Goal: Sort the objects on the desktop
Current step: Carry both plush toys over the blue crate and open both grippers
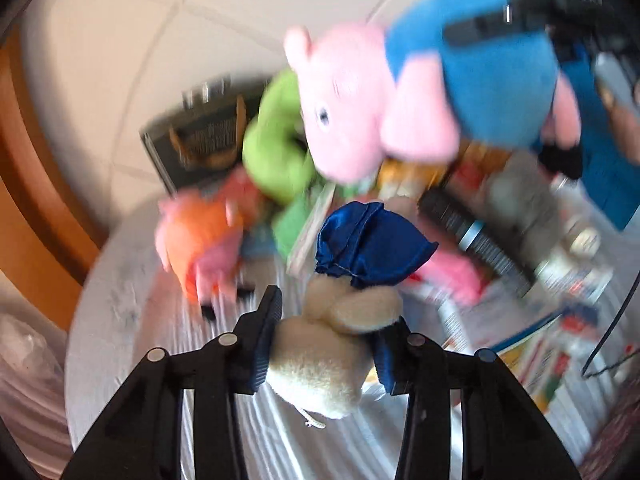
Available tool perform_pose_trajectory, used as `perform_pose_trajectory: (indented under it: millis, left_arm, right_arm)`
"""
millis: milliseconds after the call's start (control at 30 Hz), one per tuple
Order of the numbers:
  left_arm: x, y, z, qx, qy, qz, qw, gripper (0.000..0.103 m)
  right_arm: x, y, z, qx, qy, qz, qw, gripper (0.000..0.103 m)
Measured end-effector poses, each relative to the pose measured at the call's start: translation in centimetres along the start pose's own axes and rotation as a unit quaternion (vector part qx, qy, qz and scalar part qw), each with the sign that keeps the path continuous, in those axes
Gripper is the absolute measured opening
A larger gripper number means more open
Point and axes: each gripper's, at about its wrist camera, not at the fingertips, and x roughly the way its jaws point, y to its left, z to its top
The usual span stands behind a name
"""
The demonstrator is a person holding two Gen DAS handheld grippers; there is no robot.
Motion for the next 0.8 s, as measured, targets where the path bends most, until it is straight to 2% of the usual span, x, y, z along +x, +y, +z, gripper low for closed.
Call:
perform_pose_trajectory:
  millis: [167,333,400,533,567,700,800]
  left_arm:
    - [-5.8,-4.2,4.8,0.003,-0.083,-0.028,0.9962,0.041]
    - [-9.6,-10.6,11.4,0.046,-0.155,-0.062,0.9849,0.041]
    - [-10.6,-14.1,14.3,0.061,-0.172,-0.066,0.9810,0.041]
    - [-12.2,-20.8,19.5,0.078,-0.198,-0.086,0.9733,0.041]
    - [-12.6,-22.7,20.7,0.085,-0.205,-0.088,0.9711,0.041]
    - [-13.8,-29.9,25.1,0.094,-0.223,-0.090,0.9660,0.042]
    - [-14.8,-34.8,28.0,0.088,-0.231,-0.109,0.9628,0.042]
  right_arm:
    - [-8.5,0.3,-1.6,0.019,-0.071,-0.034,0.997,0.065]
    - [-19.3,0.3,-4.2,0.043,-0.161,-0.095,0.982,0.065]
    - [-24.8,0.1,-5.8,0.049,-0.209,-0.133,0.968,0.065]
    - [-32.8,-1.0,-8.1,0.067,-0.272,-0.191,0.941,0.065]
    - [-35.5,-1.9,-8.8,0.079,-0.291,-0.211,0.930,0.065]
    - [-42.6,-4.7,-10.4,0.096,-0.337,-0.256,0.901,0.065]
    - [-47.0,-7.7,-11.3,0.110,-0.350,-0.282,0.886,0.065]
